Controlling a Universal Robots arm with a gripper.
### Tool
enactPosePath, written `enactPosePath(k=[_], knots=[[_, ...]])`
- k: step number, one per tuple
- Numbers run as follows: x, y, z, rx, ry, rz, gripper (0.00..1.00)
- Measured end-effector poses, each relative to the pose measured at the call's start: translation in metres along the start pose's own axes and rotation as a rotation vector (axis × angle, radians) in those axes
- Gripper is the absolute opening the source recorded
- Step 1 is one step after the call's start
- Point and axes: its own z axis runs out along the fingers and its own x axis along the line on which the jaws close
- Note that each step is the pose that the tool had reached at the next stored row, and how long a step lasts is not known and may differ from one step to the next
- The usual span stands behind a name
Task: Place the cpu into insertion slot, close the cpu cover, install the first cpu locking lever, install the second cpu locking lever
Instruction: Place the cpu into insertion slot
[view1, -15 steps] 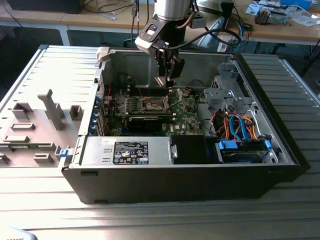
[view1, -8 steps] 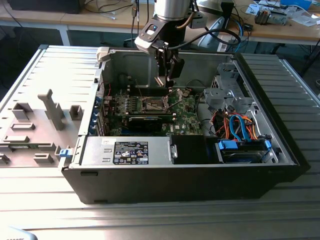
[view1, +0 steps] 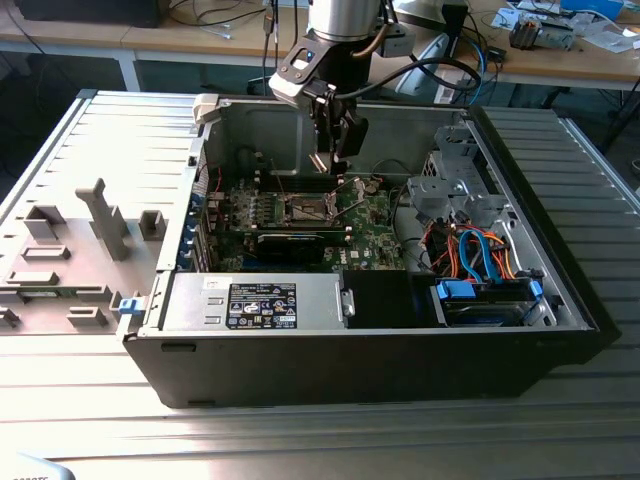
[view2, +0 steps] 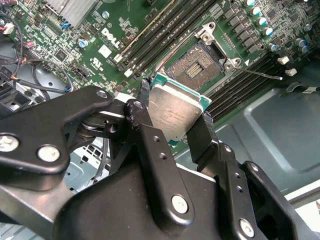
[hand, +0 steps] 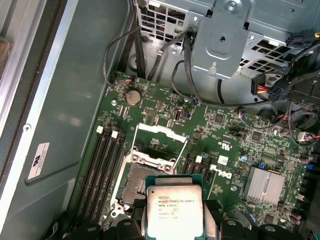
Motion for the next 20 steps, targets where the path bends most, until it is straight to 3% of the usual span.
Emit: enactPosePath(k=[20], knots=[[0.0000,0.0000,0.0007,0.0011,0.0000,0.024,0.54]])
